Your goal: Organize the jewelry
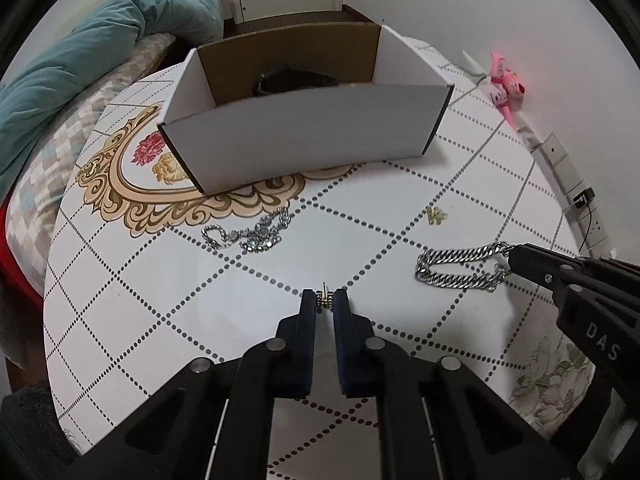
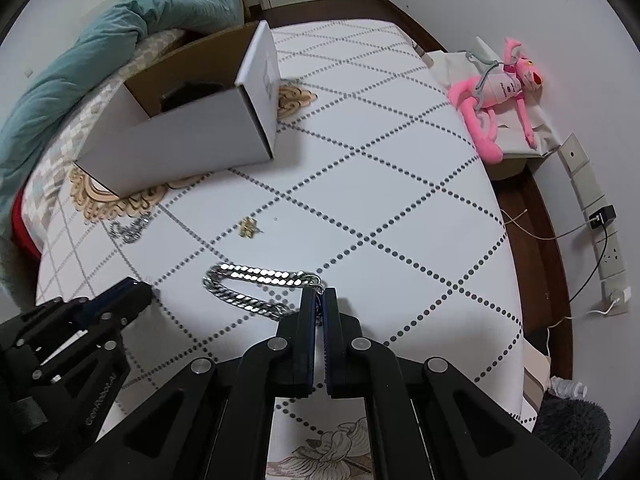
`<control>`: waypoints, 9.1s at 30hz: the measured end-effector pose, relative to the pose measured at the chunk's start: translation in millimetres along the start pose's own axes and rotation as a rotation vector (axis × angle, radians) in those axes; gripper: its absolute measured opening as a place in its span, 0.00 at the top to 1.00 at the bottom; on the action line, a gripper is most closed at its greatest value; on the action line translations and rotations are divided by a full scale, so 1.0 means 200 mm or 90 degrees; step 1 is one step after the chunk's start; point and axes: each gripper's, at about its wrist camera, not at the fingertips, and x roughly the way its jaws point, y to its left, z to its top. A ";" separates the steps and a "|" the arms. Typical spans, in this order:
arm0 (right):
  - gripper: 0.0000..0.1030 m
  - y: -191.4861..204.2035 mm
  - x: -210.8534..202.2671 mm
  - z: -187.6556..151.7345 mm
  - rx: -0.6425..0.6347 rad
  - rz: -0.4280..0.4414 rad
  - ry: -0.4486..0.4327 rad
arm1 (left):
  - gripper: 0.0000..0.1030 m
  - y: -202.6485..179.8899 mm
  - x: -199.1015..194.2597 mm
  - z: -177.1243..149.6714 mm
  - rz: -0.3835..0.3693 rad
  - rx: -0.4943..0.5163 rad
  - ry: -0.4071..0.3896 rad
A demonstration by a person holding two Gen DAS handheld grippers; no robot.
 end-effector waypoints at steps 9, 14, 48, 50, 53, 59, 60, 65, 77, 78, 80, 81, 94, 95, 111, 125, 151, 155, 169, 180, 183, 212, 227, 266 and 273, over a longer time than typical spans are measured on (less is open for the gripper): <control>0.97 0.09 -0.20 0.10 -0.011 0.069 -0.042 | 0.94 0.05 -0.18 0.10 -0.036 -0.024 -0.042; 0.97 0.13 -0.37 0.22 -0.014 0.109 -0.083 | 0.94 0.11 -0.33 0.24 -0.064 -0.042 -0.070; 0.65 0.46 -0.05 0.89 -0.058 0.187 0.061 | 0.31 0.63 -0.17 0.80 -0.022 -0.161 0.035; 0.63 0.45 -0.06 0.88 -0.068 0.143 0.044 | 0.19 0.64 -0.17 0.78 -0.004 -0.161 0.027; 0.34 0.44 -0.07 0.86 -0.088 0.065 0.023 | 0.04 0.64 -0.17 0.75 0.029 -0.153 0.011; 0.03 0.41 -0.10 0.83 -0.116 -0.047 -0.003 | 0.00 0.61 -0.18 0.72 0.065 -0.132 0.002; 0.02 0.40 -0.11 0.83 -0.117 -0.051 -0.005 | 0.00 0.61 -0.19 0.71 0.066 -0.134 -0.001; 0.00 0.39 -0.16 0.81 -0.112 -0.060 -0.022 | 0.00 0.59 -0.23 0.68 0.063 -0.143 -0.015; 0.00 0.39 -0.38 0.70 -0.096 -0.071 -0.090 | 0.00 0.50 -0.42 0.58 0.058 -0.142 -0.065; 0.00 0.39 -0.40 0.69 -0.095 -0.071 -0.097 | 0.00 0.49 -0.45 0.58 0.058 -0.141 -0.072; 0.00 0.38 -0.46 0.67 -0.090 -0.075 -0.118 | 0.00 0.48 -0.49 0.57 0.056 -0.142 -0.083; 0.00 0.38 -0.48 0.66 -0.088 -0.074 -0.123 | 0.00 0.48 -0.52 0.57 0.055 -0.142 -0.090; 0.00 0.24 -0.41 0.42 -0.043 -0.054 -0.087 | 0.00 0.43 -0.44 0.36 0.108 -0.127 -0.083; 0.00 0.22 -0.36 0.40 -0.039 -0.048 -0.076 | 0.00 0.43 -0.38 0.32 0.113 -0.124 -0.070; 0.37 0.22 0.18 0.12 -0.037 0.013 -0.056 | 0.00 0.51 0.11 0.02 0.104 -0.164 0.078; 0.87 0.19 0.15 0.11 -0.035 -0.029 -0.076 | 0.01 0.33 0.14 0.07 0.105 -0.122 0.059; 0.94 0.04 0.04 0.12 0.037 0.022 -0.083 | 0.94 0.25 0.05 0.09 -0.014 -0.124 0.023; 0.94 0.03 -0.02 0.12 0.059 0.062 -0.089 | 0.99 0.30 -0.05 0.08 -0.041 -0.140 0.013; 0.94 0.04 -0.44 0.30 0.071 0.170 -0.169 | 0.99 0.36 -0.55 0.40 -0.149 -0.145 -0.101; 0.94 0.23 -0.46 0.72 0.005 0.191 -0.169 | 0.99 0.45 -0.52 0.78 -0.131 -0.124 -0.114; 0.94 0.27 -0.37 0.85 -0.011 0.173 -0.145 | 0.99 0.48 -0.44 0.84 -0.128 -0.130 -0.090; 0.59 0.31 0.04 1.05 -0.056 0.041 -0.017 | 0.02 0.63 -0.05 0.87 0.042 -0.163 0.021; 0.00 0.30 0.01 0.78 -0.102 -0.079 -0.024 | 0.00 0.54 -0.05 0.63 0.071 -0.141 0.020; 0.00 0.35 -1.30 0.32 -0.055 -0.082 -0.268 | 0.00 0.31 -1.20 0.30 0.085 -0.121 -0.180; 0.00 0.37 -1.48 0.24 -0.058 -0.077 -0.294 | 0.00 0.30 -1.31 0.26 0.080 -0.122 -0.188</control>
